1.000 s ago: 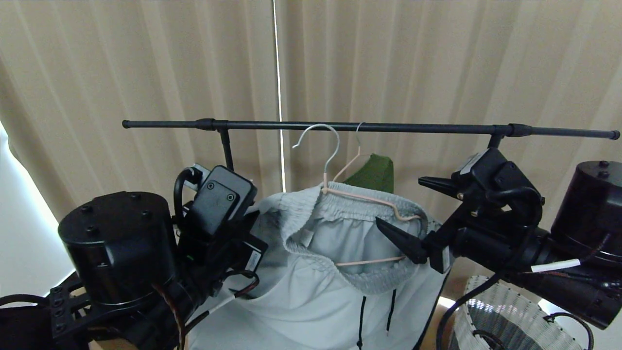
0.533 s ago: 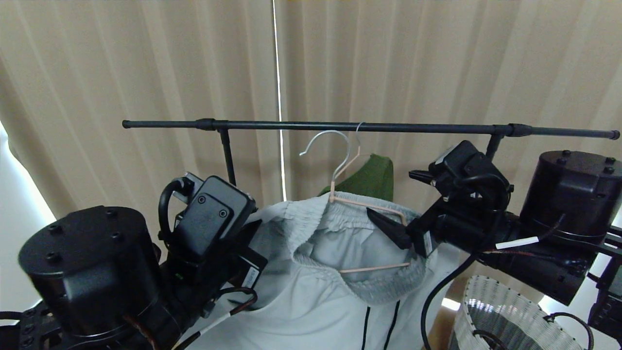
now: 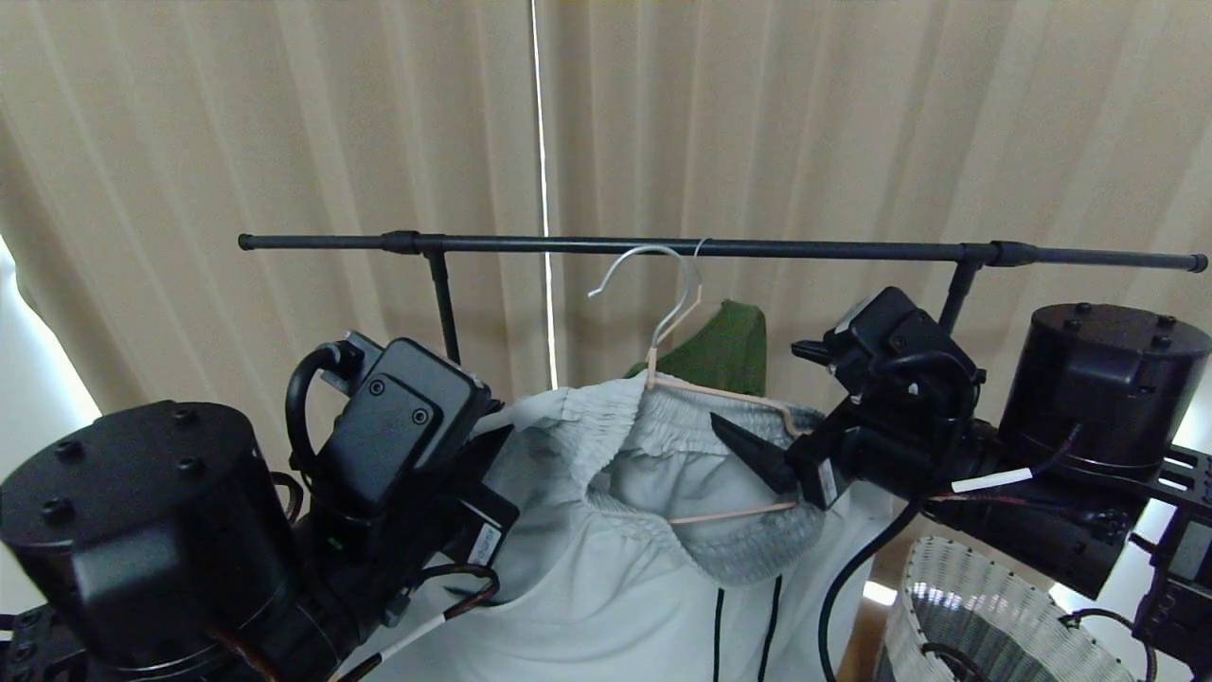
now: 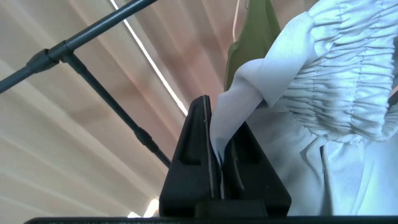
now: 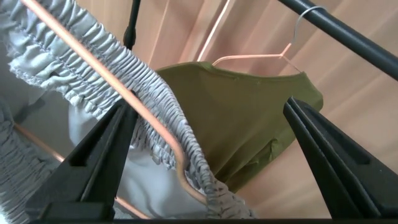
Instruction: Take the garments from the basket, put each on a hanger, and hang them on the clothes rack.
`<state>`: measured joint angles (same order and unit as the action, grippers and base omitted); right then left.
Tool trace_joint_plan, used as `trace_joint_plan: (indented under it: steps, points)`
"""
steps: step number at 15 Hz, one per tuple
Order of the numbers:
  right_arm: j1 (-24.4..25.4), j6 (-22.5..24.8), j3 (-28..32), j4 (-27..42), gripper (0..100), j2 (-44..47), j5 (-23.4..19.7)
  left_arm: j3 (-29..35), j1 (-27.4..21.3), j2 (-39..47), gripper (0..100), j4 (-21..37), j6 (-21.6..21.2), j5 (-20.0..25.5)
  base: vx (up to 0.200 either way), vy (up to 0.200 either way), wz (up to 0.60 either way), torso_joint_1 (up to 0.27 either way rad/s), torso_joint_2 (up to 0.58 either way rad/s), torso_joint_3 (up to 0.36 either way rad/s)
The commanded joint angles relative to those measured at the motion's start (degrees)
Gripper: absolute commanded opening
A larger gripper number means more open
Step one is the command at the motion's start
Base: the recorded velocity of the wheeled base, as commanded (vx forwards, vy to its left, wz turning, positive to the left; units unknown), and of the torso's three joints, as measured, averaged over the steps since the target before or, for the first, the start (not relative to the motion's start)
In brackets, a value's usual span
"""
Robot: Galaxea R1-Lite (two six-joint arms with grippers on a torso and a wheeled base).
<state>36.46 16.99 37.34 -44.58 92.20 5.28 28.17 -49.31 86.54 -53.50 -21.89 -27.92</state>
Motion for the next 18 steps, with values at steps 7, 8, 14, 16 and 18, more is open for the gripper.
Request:
trace_joint_plan:
  steps: [7,8,14,16,18]
  points:
    - [0.63,-0.03,-0.51,-0.16,100,-0.35,-0.18,-0.31,0.0,-0.06,0,-0.02,0.01,-0.03,0.0,0.0,0.0,0.0,0.0,0.0]
    - [1.24,-0.03,-0.6,-0.16,100,-0.35,-0.18,-0.31,0.0,-0.06,0,-0.02,0.01,-0.03,0.0,0.0,0.0,0.0,0.0,0.0]
    - [1.68,-0.12,-0.69,-1.91,0,0.09,-0.18,-0.4,0.0,-0.14,0,-0.02,0.01,-0.03,0.0,0.0,0.0,0.0,0.0,0.0]
    - [1.68,-0.21,-0.87,-3.41,0,0.18,-0.18,-0.14,0.18,-0.06,0,-0.02,0.01,-0.03,0.0,0.0,0.0,0.0,0.0,0.0]
    - [1.68,-0.21,-0.95,-3.41,0,0.09,-0.18,-0.14,0.44,-0.06,0,-0.02,0.1,-0.03,0.0,0.0,0.0,0.0,0.0,0.0]
